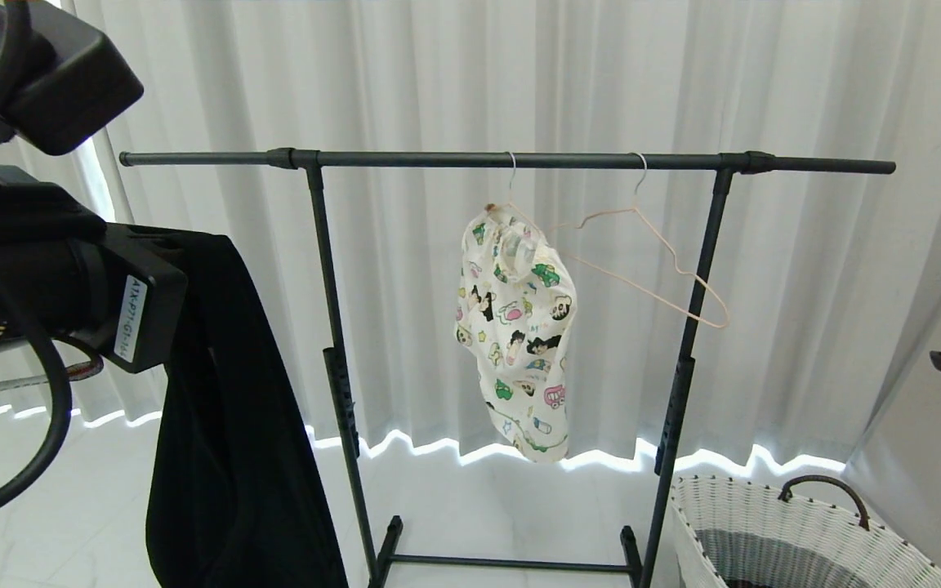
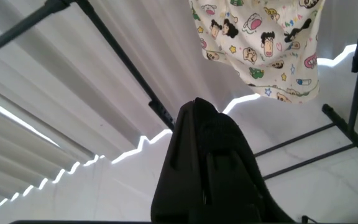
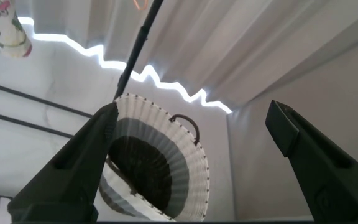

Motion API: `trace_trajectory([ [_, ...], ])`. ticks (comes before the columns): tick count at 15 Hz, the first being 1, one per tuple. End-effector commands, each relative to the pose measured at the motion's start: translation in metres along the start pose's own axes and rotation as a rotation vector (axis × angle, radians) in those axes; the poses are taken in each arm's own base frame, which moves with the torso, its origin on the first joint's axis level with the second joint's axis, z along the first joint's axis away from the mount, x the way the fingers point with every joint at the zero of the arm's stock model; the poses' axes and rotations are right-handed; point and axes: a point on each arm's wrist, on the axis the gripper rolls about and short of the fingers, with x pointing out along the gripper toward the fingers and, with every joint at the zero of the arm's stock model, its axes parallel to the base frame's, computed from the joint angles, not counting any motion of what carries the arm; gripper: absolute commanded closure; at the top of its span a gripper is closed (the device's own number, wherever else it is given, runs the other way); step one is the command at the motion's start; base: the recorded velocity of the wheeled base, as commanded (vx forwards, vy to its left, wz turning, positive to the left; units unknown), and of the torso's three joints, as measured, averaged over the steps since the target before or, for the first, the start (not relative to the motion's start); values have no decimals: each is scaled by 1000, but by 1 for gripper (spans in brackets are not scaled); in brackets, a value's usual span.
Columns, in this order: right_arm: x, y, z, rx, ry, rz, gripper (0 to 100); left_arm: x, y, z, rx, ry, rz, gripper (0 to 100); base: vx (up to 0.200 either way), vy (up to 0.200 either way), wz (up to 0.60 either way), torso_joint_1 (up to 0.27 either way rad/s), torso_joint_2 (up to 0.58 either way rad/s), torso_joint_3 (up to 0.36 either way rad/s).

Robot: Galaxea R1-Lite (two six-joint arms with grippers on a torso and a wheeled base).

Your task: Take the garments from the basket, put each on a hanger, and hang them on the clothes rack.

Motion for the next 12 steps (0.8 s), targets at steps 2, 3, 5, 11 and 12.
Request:
trace_trajectory([
  [2,1,1,0,-1,-2,19,0,0,0,0,2,2,0,100,0,0,0,217,-488,-286],
  [3,2,1,1,-1,-7,25,0,0,0,0,2,2,0,100,0,0,0,217,-491,-281],
  [5,3,1,3,4,-28,20,0,0,0,0,2,2,0,100,0,0,0,224,-513,-283],
  [11,10,3,4,12,-83,48,0,1,0,0,4,3,-1,100,0,0,0,174,-371,-205],
  [12,11,3,4,12,-85,49,0,1,0,0,2,3,-1,100,0,0,0,27,-76,-32],
])
